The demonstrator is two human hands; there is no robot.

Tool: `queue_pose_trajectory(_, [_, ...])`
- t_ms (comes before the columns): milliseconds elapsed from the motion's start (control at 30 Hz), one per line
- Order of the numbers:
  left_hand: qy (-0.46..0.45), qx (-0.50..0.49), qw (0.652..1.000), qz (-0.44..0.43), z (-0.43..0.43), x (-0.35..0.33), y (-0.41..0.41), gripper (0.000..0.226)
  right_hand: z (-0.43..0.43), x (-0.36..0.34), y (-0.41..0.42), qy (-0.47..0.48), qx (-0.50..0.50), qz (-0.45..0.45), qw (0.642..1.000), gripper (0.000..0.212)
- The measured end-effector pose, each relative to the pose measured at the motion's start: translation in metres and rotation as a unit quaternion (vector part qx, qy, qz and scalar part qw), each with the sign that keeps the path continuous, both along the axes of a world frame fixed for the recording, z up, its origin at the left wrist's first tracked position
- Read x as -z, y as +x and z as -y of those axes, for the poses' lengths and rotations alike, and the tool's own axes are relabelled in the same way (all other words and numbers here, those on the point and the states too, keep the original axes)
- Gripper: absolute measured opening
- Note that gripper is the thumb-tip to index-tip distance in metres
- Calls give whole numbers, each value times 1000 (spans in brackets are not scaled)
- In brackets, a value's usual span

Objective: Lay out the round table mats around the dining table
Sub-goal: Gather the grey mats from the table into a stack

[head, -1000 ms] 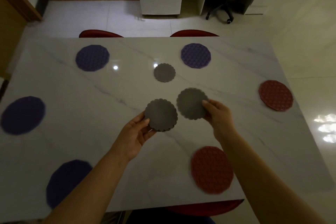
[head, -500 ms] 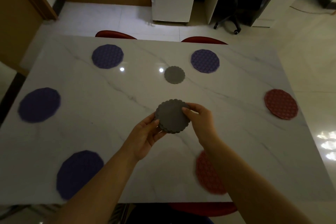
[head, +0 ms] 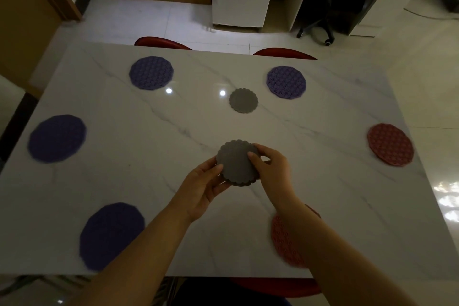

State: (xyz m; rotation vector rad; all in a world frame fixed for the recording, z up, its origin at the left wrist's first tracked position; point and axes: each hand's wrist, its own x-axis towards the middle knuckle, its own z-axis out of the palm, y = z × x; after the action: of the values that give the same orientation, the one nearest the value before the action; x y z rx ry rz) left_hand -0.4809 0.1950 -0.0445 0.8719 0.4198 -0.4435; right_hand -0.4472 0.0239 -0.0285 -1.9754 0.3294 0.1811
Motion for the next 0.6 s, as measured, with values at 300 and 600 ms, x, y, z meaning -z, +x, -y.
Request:
queue_pose_trajectory(300, [30,-70,997,-4,-25,9,27,31,2,26,86,-86,-47,-23,995,45])
queue_pose_trajectory(600, [32,-122,992,-12,-40,29,53,40,-6,61,199,-329,-171,-31,928,48])
